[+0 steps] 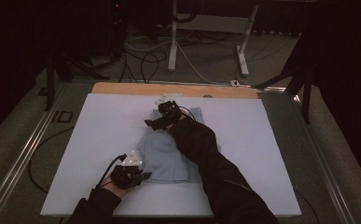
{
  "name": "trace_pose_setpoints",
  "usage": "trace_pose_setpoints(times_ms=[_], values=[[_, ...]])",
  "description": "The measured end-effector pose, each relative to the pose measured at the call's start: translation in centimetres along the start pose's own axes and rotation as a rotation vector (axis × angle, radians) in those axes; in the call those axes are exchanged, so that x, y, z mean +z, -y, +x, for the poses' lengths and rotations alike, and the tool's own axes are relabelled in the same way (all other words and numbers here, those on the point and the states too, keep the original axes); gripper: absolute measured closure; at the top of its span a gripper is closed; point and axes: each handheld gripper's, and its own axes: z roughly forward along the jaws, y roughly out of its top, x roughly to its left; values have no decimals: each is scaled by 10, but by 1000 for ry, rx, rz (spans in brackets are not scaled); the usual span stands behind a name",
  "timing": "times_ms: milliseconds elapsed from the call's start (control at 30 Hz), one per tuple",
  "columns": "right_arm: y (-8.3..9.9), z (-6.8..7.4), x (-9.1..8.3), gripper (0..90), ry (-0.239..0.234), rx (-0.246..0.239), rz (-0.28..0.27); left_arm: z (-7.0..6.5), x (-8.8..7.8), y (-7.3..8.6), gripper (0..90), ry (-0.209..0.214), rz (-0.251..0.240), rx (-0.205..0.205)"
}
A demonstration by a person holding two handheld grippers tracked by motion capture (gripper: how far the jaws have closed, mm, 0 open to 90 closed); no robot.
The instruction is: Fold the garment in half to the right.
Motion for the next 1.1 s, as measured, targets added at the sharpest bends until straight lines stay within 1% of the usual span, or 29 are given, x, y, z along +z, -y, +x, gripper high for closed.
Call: trace_pose_setpoints(times_ms=[33,67,100,167,200,233,267,300,333,433,567,600,633,667,767,867,933,1000,1100], values=[[0,-1,2,86,5,1,-1,0,0,0,851,0,0,0],[-1,-3,4,86,2,11,3,0,0,0,851,0,1,2],[-1,-5,6,86,-10,13,10,0,0,0,851,0,0,3],[-3,-6,11,86,15,13,31,0,0,-1,852,1,-1,0],[-3,-6,11,86,15,13,31,0,0,-1,852,1,-1,0],[-4,-8,13,87,14,21,47,0,0,-1,852,0,-1,3],[-5,-11,16,133,22,32,69,0,0,-1,852,0,-1,3],[-6,-11,17,150,39,33,79,0,-1,-1,851,0,-3,4],[-7,-13,18,167,44,42,80,0,-1,-1,851,-2,-5,4],[-9,-18,22,217,50,105,107,-1,-1,-1,851,-2,-7,3],[-10,-25,27,291,75,144,131,-1,-2,-2,851,1,-9,0],[-9,-27,29,307,72,155,135,-1,-2,-2,851,1,-7,1],[-9,-29,31,325,68,153,141,-1,-2,-2,852,3,-9,1],[-9,-29,32,342,76,150,149,-1,-2,-2,851,4,-9,1],[-6,-32,38,382,83,159,167,-1,-2,-2,852,4,-12,-1],[-4,-33,43,401,97,147,189,-1,-2,-2,852,6,-13,1],[-3,-34,48,411,98,157,200,-1,-2,-2,851,7,-14,-1],[-3,-34,52,412,107,153,214,-1,-2,-2,851,8,-13,1],[-3,-35,56,419,114,159,214,0,-2,-2,852,8,-11,-1]])
